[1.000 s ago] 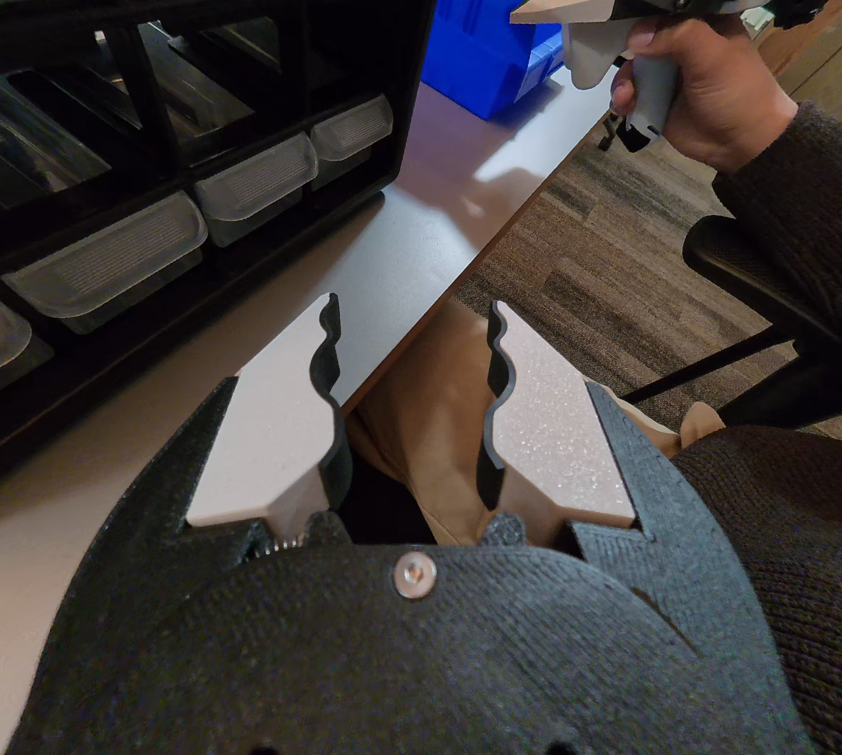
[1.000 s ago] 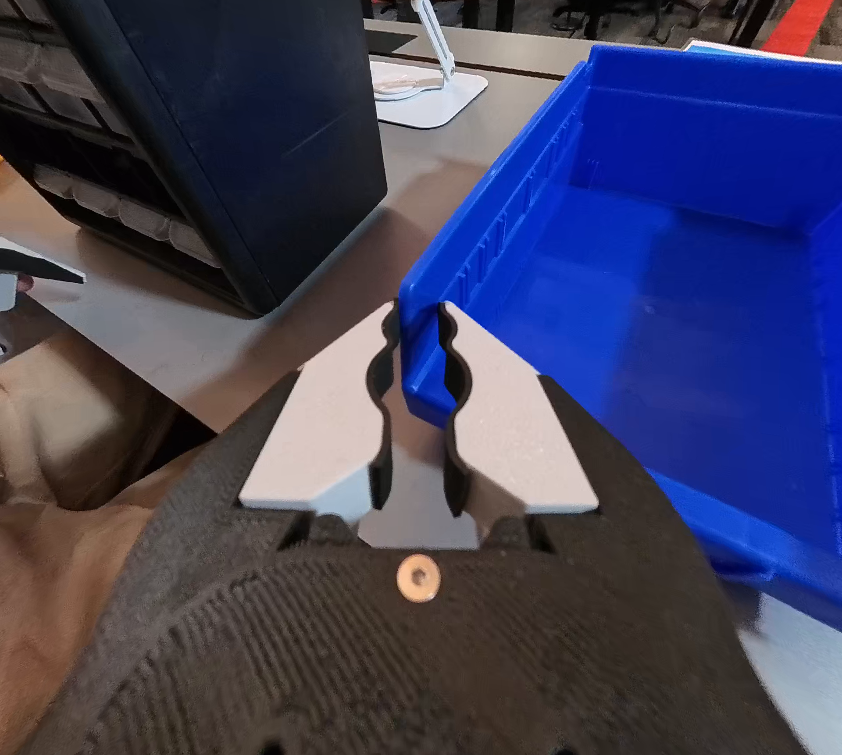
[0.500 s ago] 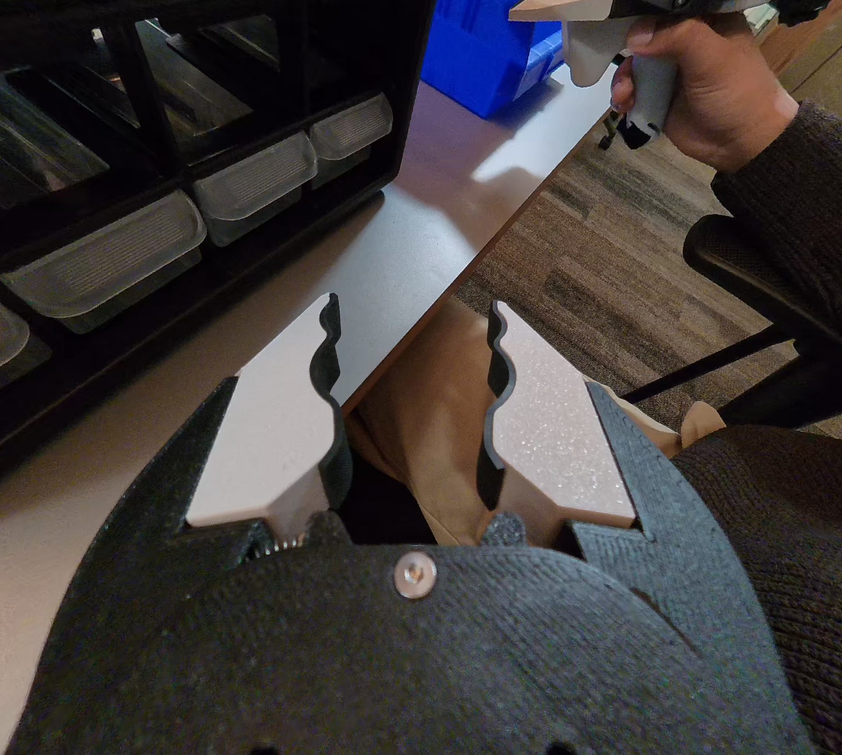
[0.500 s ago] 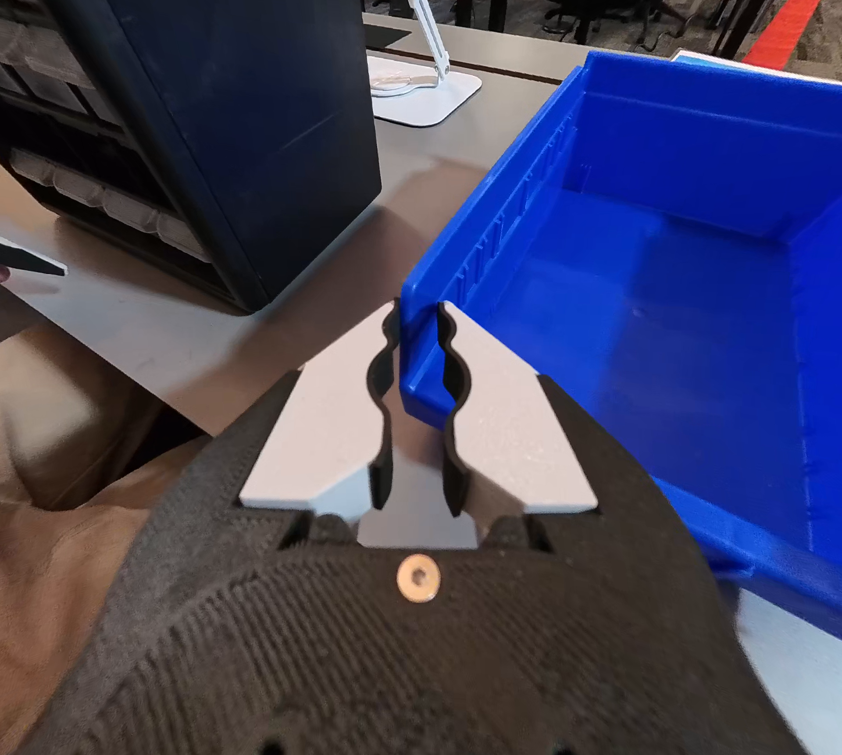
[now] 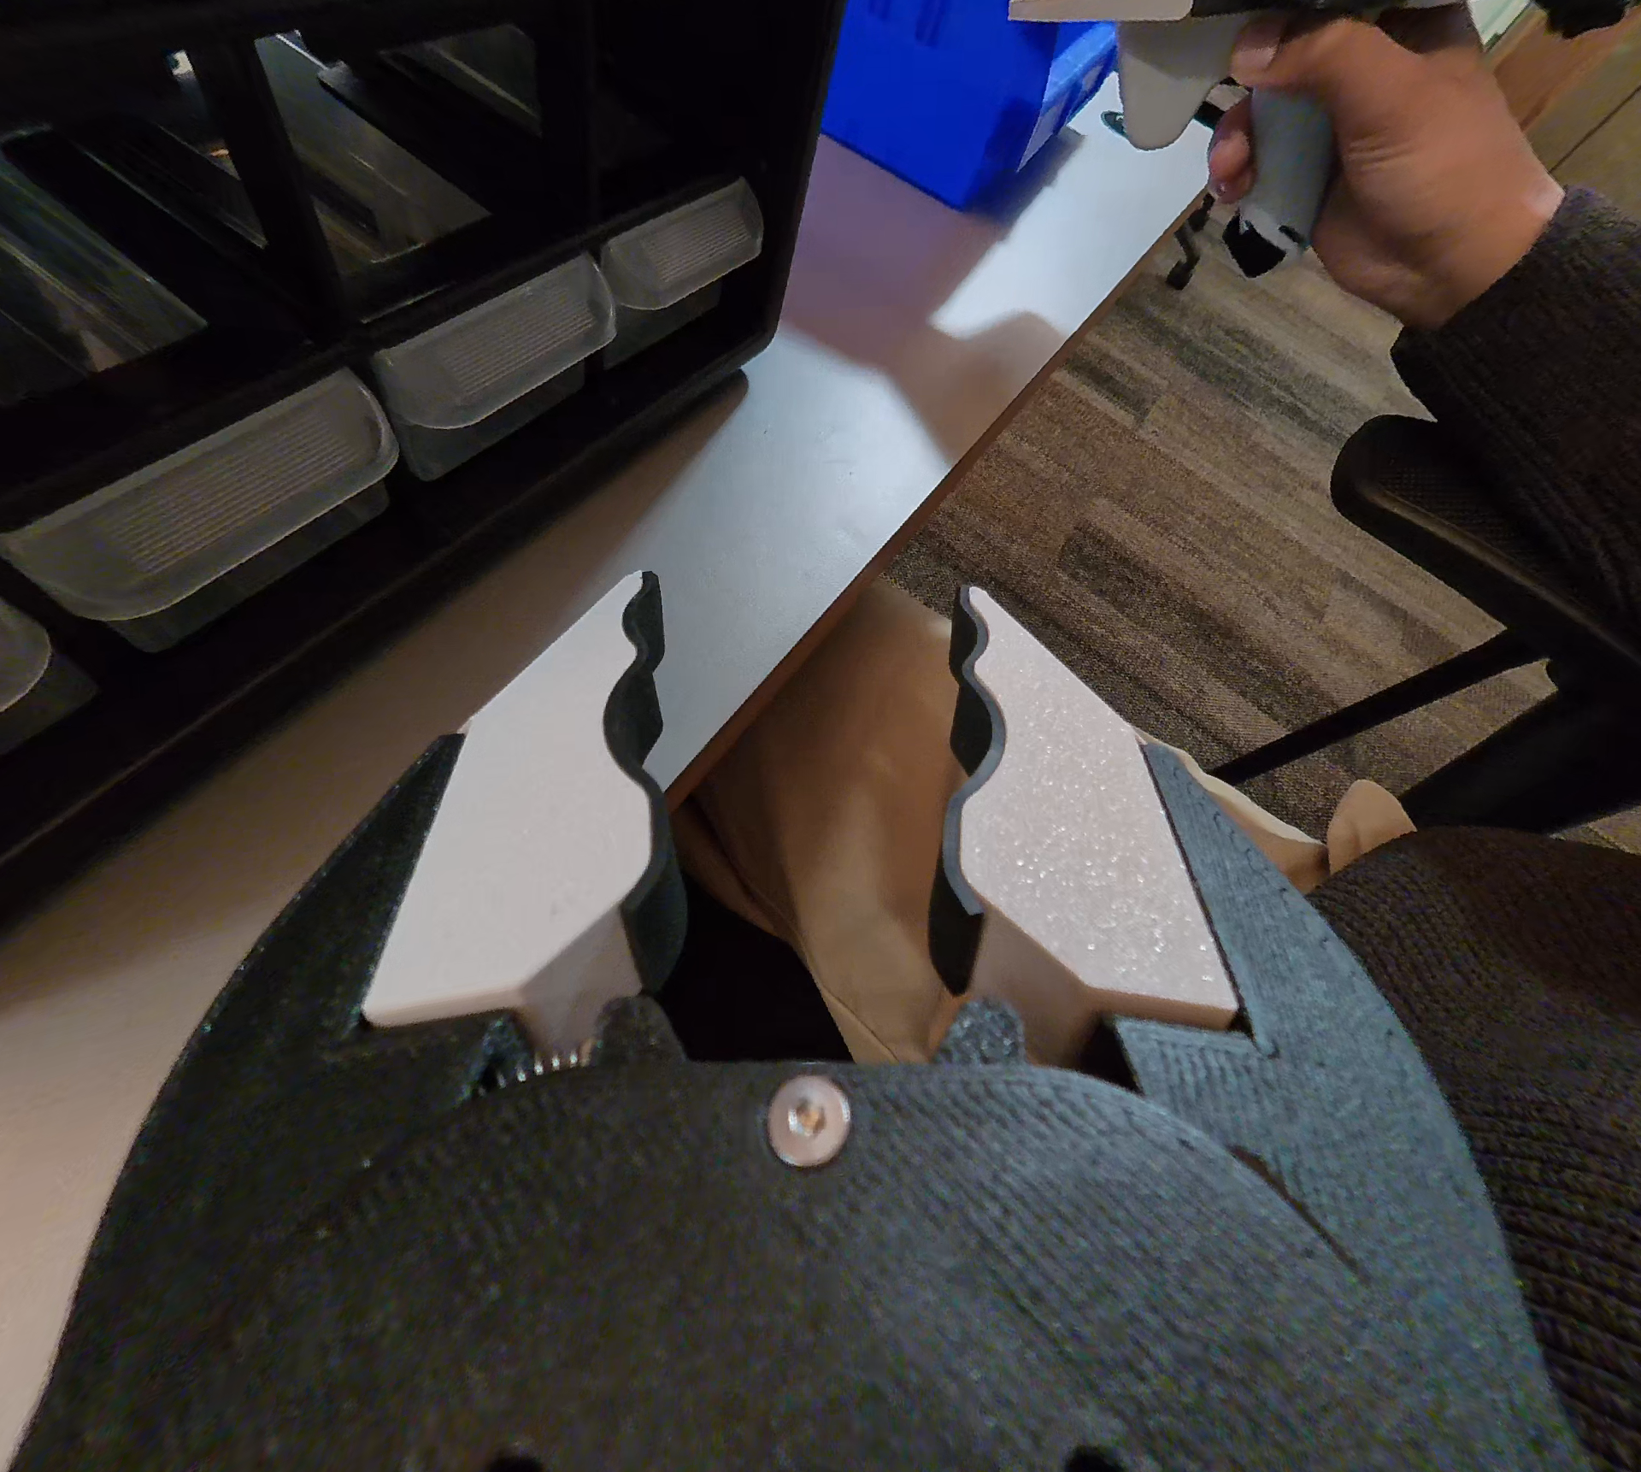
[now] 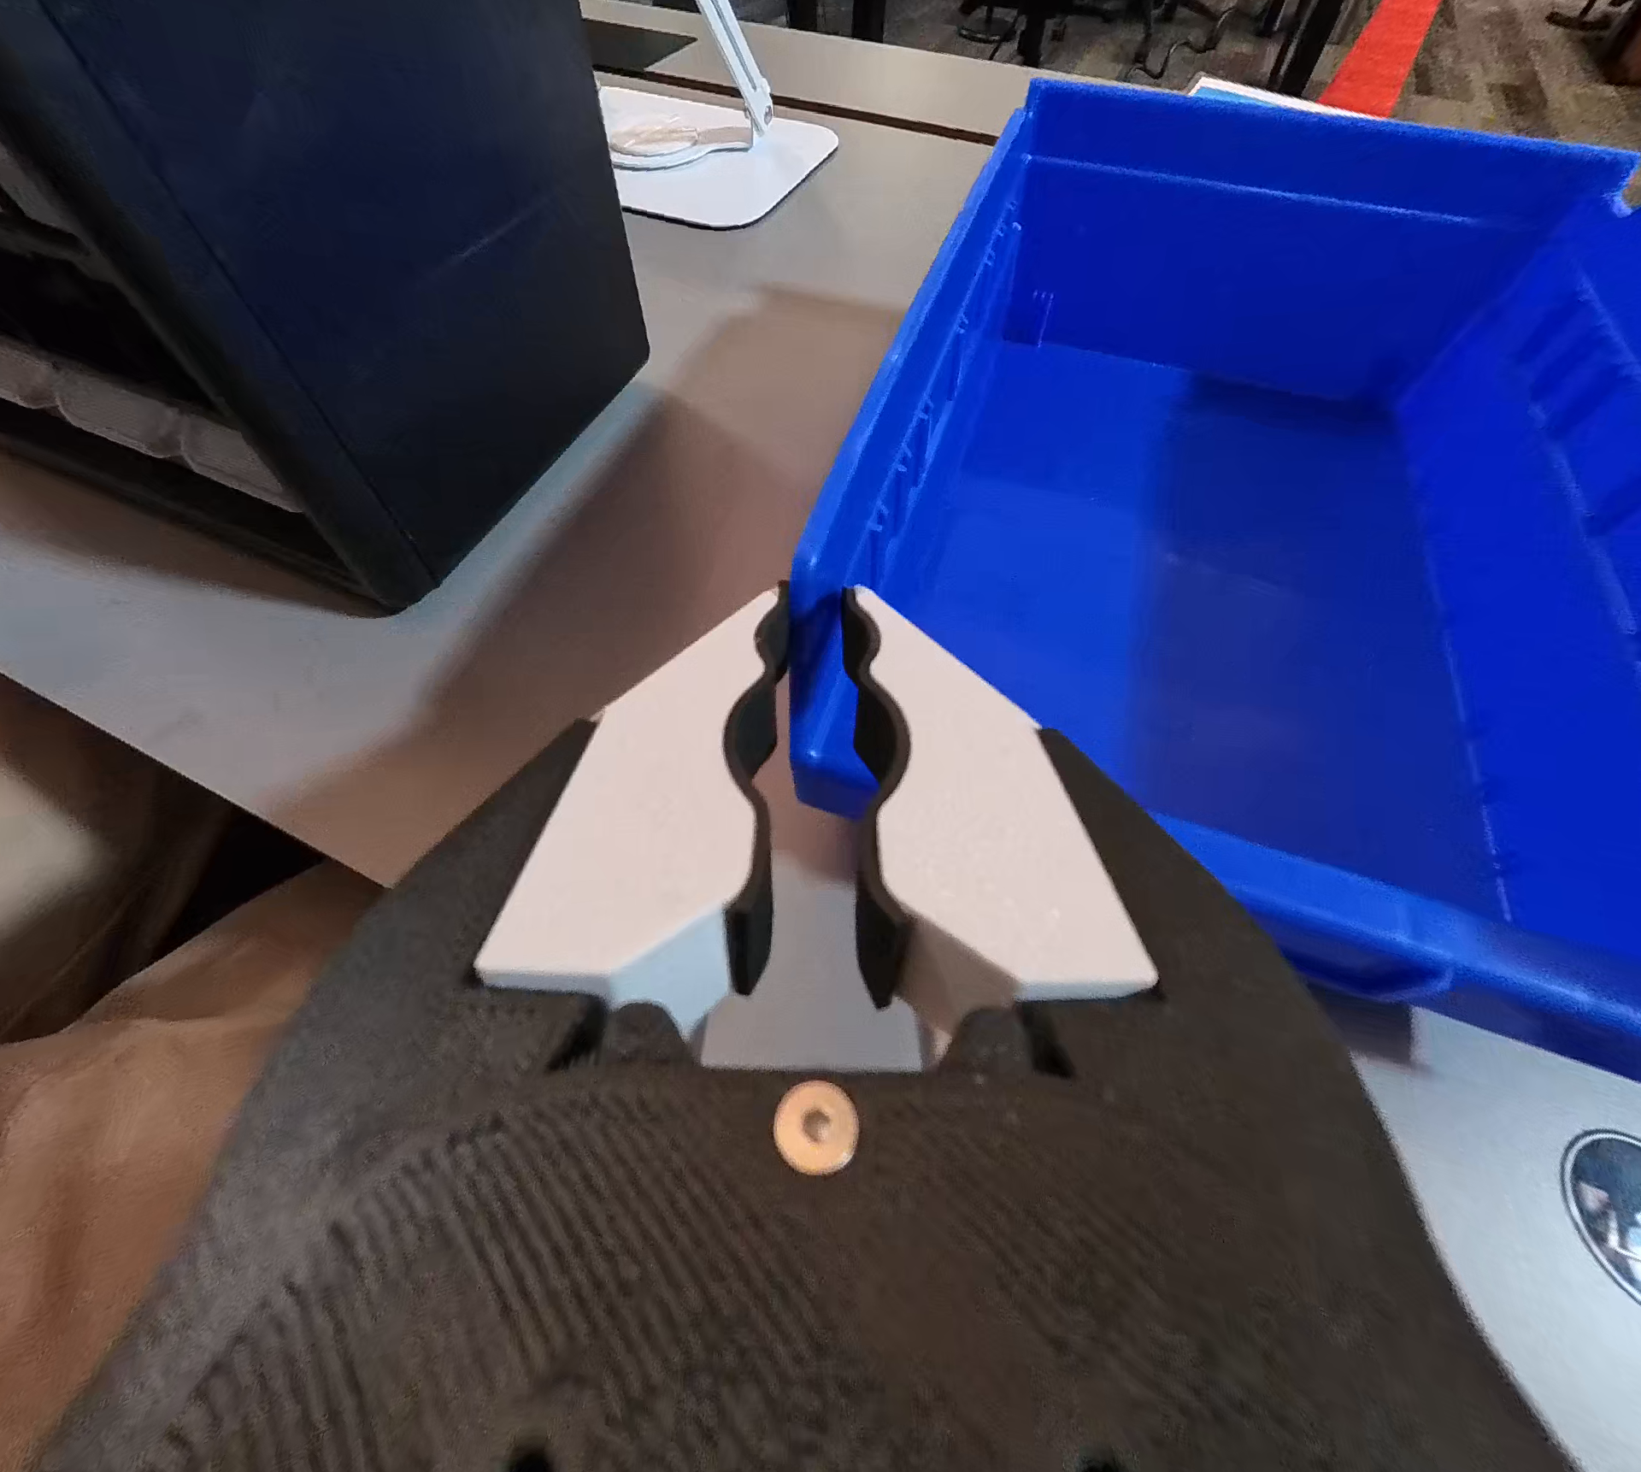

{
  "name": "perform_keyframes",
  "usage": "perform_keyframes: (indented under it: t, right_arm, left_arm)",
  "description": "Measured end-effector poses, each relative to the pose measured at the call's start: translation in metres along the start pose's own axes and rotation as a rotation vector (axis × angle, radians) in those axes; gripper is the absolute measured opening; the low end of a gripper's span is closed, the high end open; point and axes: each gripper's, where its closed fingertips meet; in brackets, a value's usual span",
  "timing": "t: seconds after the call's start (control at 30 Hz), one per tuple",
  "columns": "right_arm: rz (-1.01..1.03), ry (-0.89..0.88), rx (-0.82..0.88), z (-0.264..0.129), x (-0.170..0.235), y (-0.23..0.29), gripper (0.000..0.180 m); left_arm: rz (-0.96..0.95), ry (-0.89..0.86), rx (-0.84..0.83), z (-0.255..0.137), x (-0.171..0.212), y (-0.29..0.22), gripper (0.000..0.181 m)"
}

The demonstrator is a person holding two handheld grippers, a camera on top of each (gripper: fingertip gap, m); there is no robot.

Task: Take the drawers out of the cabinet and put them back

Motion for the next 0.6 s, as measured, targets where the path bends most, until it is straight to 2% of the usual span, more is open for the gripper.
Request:
perform_keyframes:
  t: [0.03,0.5,0.6]
  right_arm:
    - [-0.003,0.001,0.002,0.000,0.000,0.000,0.010]
    - [-0.061,-0.007,0.033,0.011,-0.007,0.014,0.010]
    - [-0.022,-0.027,0.021,0.012,-0.008,0.014,0.011]
  left_arm:
    - [-0.001,0.000,0.000,0.000,0.000,0.000,0.063]
    - [0.002,0.000,-0.002,0.001,0.000,0.000,0.063]
    - [0.009,-0.005,-0.018,-0.001,-0.002,0.004,0.063]
Point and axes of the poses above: each gripper's, where its closed fingertips meet, z out along the fingers, x out of its underside, y = z × x across the jaws, and after that the axes turned 11 degrees about y, right-handed
